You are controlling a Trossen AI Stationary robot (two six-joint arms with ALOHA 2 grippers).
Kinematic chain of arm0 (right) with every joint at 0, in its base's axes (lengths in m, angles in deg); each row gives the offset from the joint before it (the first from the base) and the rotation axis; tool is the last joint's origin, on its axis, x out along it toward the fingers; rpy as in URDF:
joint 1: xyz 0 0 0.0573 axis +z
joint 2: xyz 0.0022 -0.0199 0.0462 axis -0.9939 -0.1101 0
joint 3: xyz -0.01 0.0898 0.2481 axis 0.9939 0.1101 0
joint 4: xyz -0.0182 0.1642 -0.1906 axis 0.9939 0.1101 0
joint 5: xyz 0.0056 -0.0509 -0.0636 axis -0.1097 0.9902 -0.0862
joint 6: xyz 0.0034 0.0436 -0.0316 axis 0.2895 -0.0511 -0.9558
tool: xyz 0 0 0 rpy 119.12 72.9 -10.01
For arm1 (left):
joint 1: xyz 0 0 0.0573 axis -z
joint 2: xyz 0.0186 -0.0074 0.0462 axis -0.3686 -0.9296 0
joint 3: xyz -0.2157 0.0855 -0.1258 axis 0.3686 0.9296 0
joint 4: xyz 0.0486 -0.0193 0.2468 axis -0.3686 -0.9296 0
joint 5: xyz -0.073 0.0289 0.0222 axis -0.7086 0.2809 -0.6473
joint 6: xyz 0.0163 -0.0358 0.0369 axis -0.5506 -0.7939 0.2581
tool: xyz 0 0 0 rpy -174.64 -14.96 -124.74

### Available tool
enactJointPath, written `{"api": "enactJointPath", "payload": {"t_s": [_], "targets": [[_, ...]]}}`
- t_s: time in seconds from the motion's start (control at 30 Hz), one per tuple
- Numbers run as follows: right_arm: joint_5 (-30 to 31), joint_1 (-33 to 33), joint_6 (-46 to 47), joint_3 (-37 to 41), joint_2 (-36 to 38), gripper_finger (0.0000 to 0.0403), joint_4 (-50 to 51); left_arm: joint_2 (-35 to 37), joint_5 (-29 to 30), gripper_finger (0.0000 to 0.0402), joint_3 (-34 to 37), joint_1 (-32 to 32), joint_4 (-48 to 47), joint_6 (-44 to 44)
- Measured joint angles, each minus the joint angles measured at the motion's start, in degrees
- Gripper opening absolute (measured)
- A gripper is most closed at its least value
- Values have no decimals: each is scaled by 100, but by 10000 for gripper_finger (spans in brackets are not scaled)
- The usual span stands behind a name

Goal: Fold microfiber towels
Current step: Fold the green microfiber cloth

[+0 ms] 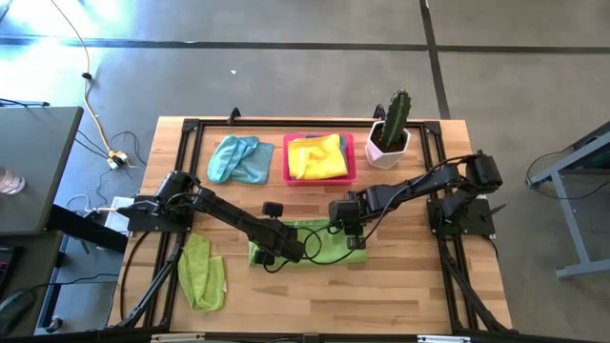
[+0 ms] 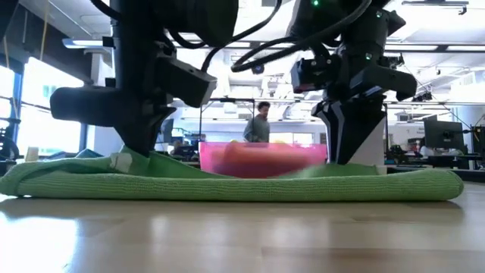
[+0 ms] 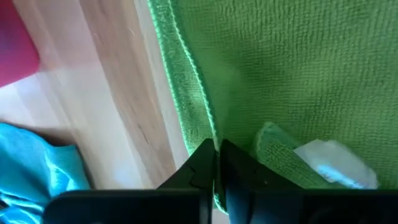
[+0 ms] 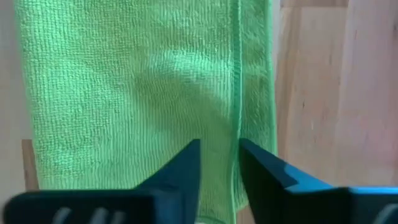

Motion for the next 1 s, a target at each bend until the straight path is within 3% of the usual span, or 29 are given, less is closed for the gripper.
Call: {"api": "enactJointPath", "payload": {"t_s": [0.2,0.4,0.53,0.73,1.0], "targets": [[-40,33,688,-290,45,155,654,1,48,61,0,-7,-103,190],[-65,458,1023,-278,-14,157,-75,103,92,73,-8,102,-344,214],[340,818,1333,-272,-16,156,-361,309,208,74,-9,261,-579,182],[964,1326,2036,-80,-72,156,-537,501,-414,74,-17,663,55,212],[1203,1658,2833,588,-134,156,-1144,487,-482,74,243,1158,1127,450]]}}
